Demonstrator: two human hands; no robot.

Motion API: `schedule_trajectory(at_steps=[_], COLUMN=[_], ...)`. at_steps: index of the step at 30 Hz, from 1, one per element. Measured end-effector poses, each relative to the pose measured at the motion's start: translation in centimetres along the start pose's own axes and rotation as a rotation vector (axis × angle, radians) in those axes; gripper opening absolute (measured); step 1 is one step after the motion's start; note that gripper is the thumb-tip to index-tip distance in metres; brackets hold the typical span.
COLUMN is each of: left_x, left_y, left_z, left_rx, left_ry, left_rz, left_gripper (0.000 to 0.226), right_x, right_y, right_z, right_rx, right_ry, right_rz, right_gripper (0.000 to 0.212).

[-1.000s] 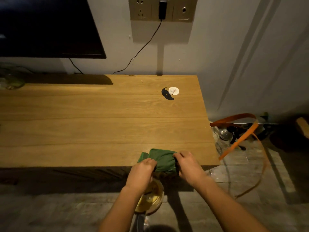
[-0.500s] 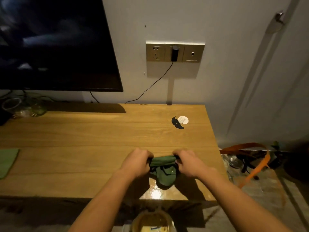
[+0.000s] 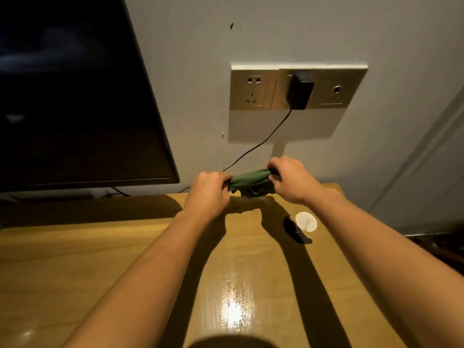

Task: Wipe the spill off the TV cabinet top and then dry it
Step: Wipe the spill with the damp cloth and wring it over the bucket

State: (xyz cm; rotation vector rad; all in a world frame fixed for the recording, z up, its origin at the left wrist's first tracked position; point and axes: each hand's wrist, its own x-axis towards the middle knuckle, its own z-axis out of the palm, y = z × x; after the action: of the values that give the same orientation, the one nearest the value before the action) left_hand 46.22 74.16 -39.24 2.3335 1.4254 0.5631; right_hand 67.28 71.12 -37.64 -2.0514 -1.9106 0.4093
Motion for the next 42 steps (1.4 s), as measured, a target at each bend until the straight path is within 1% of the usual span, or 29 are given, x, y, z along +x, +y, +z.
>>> schedule_trajectory(at_steps=[2,5,8,10,12,14,16,19,22,26,30,35,42], left_x=[1.4,3.0,3.5,3.4,3.4,3.8,3.8,3.2,1.8,-1.0,-4.9,-11.2,-21.5], left_y=[-1.6,-3.9,-5.8,-6.6,-7.2,-7.5,-7.7,-7.6,-7.4,-6.5,-5.6,-3.9,-0.5], left_z=[1.7,4.5,7.6,9.7,11.0,11.6,11.8,11.8,11.8,11.7,11.5,11.5,10.7], left_rx=[-0.013,0.037,0.070,0.085,0.064,0.038,0.050,0.099,0.092,0.073,0.076,0.048,0.040], left_ry=[0.026,0.028,-0.025,-0.082,-0.103,-0.100,-0.111,-0.128,-0.142,-0.164,-0.163,-0.180,-0.207], left_rz=[0.009,0.018,0.006,0.010,0.003,-0.011,-0.026,-0.023,-0.005,0.009,-0.015,-0.044,-0.097], left_gripper=[0.027,0.025,0.025,0.025,0.030,0.041,0.047,0.047,0.053,0.057,0.057,0.052,0.050], right_x=[1.9,3.7,4.1,3.9,3.7,3.8,4.0,3.7,2.7,-0.5,-4.9,-11.2,-21.5], right_y=[0.6,1.5,2.5,3.4,4.2,4.7,4.9,4.6,4.6,4.3,3.6,2.9,2.2], right_z=[1.3,4.0,7.5,9.7,11.3,12.0,12.4,12.7,12.8,13.1,13.1,13.2,13.2], right_rx=[-0.007,-0.036,-0.081,-0.104,-0.093,-0.093,-0.167,-0.194,-0.202,-0.111,-0.116,-0.114,-0.087], right_ry=[-0.009,-0.026,-0.058,-0.110,-0.121,-0.089,-0.091,-0.069,-0.085,-0.083,-0.106,-0.147,-0.214], right_rz=[-0.001,0.003,0.029,0.053,0.067,0.051,0.017,0.006,0.005,0.033,0.009,-0.027,-0.067], right_gripper=[0.025,0.026,0.023,0.026,0.039,0.059,0.069,0.064,0.063,0.062,0.063,0.068,0.069])
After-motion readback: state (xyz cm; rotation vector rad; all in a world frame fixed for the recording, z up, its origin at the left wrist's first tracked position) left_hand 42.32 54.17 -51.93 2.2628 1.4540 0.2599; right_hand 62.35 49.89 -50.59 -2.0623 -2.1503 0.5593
